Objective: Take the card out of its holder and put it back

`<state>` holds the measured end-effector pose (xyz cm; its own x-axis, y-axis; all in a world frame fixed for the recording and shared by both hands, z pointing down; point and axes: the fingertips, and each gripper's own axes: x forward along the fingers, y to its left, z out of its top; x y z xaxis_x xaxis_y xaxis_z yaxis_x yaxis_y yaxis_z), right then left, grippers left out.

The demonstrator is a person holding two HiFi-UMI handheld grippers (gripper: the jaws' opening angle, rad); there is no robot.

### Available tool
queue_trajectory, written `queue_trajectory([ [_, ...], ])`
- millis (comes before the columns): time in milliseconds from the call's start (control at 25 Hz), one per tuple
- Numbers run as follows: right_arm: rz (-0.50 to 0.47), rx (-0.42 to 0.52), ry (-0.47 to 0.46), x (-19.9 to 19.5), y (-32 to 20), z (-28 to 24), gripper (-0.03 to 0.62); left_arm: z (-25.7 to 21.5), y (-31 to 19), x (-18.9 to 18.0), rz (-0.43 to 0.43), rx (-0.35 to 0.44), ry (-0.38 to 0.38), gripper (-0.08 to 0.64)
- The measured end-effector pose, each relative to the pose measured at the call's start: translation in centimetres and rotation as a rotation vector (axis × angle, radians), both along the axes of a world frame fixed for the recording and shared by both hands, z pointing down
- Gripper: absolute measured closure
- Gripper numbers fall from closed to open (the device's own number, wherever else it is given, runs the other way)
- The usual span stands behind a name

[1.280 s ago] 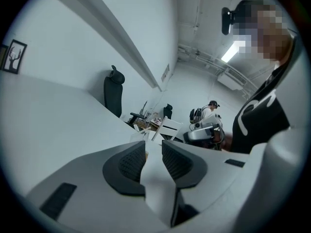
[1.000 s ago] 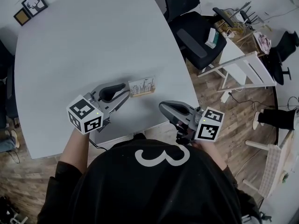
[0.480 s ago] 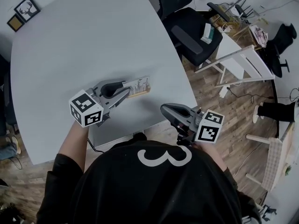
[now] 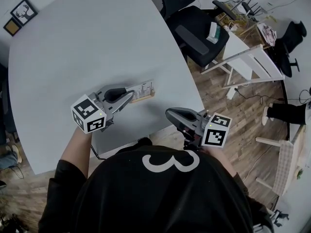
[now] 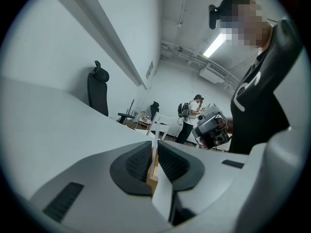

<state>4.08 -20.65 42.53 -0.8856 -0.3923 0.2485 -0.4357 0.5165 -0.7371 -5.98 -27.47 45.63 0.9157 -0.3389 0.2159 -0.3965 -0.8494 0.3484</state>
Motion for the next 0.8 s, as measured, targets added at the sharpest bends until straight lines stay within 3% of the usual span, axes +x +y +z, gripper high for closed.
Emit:
queue_trajectory([
  [800,-0.033,-0.025,0.02,-1.2,-0.3,0.9,0.581,-1.3,0.2,0.1,0.02,0.082,-0.017,0.535],
])
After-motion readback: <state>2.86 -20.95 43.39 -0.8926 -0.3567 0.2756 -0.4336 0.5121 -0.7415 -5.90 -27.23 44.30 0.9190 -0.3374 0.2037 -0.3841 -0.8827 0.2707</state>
